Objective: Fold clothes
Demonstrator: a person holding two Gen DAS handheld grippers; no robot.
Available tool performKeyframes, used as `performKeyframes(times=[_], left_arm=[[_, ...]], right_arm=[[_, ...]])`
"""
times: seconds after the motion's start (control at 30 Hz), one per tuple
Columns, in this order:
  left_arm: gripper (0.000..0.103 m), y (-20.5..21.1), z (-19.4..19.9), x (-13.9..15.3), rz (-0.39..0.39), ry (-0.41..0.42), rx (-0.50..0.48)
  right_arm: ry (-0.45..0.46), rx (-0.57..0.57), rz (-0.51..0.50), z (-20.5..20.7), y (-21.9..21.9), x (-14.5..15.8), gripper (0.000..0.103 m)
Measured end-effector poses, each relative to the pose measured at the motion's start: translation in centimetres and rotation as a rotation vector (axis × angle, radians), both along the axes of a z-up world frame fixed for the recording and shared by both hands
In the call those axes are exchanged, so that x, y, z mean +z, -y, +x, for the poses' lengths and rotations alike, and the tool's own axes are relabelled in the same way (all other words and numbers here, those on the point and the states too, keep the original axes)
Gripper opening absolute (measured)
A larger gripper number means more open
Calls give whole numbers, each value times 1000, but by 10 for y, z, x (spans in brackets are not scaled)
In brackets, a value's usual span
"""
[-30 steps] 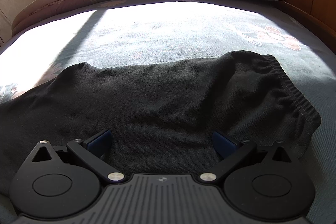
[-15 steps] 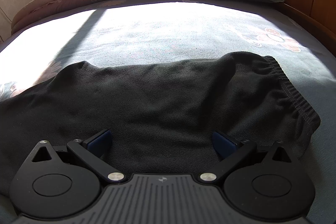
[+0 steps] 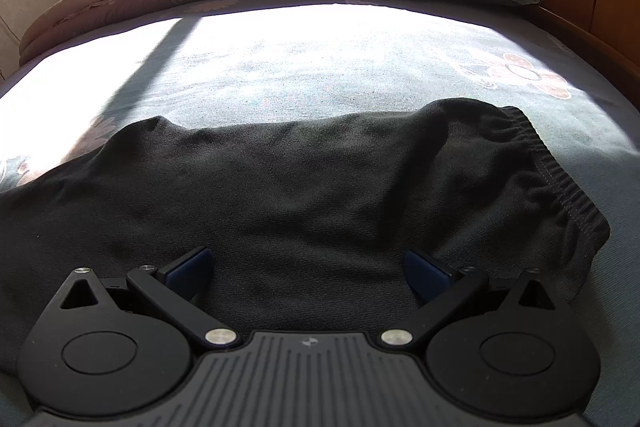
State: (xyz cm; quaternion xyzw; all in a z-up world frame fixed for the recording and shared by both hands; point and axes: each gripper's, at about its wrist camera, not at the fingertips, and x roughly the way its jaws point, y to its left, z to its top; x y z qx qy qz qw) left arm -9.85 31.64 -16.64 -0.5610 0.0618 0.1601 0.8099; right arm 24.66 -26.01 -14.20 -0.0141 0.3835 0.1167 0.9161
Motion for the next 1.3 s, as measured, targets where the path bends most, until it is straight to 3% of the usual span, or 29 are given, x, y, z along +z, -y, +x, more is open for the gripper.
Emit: performKeyframes(times=[0.17, 0.23, 0.27, 0.33, 0.5, 0.6, 0.73, 0.8, 0.83, 0.97, 1.1, 1.23, 1.3], left_arm=[[98, 4, 5, 7, 43, -46, -6], [81, 1, 0, 5, 24, -65, 4], [78, 0, -1, 4, 18, -77, 11], [51, -1, -2, 1, 17, -107, 26], [9, -1, -4, -6, 13, -180, 64], [10, -1, -4, -7, 11, -210, 77], [10, 1, -1, 0, 75, -253, 49], [10, 1, -1, 2, 103, -264, 32], [10, 2, -2, 3, 114, -268, 25], [10, 5, 0, 8, 164, -295, 0], [10, 8, 3, 14, 187, -325, -9], [10, 11, 6, 17, 183, -326, -8], [10, 11, 2, 14, 167, -314, -5]], right_arm=[[4, -4, 3, -1, 0, -1, 103], [6, -4, 0, -1, -1, -1, 103], [7, -4, -2, -1, -1, -1, 103], [9, -4, -7, -1, -2, -2, 103], [16, -3, -13, -2, -3, -2, 103], [26, 5, -24, -2, -4, -3, 103], [-13, -1, -30, 3, -8, 4, 103], [-62, 22, 46, 3, -15, 18, 103], [-67, 69, 144, -2, -26, 31, 103], [-134, 345, 383, -20, -105, 68, 103], [-356, 649, 495, -37, -224, 72, 103], [-532, 769, 509, -61, -315, 51, 103], [-591, 791, 527, -70, -339, 42, 103]])
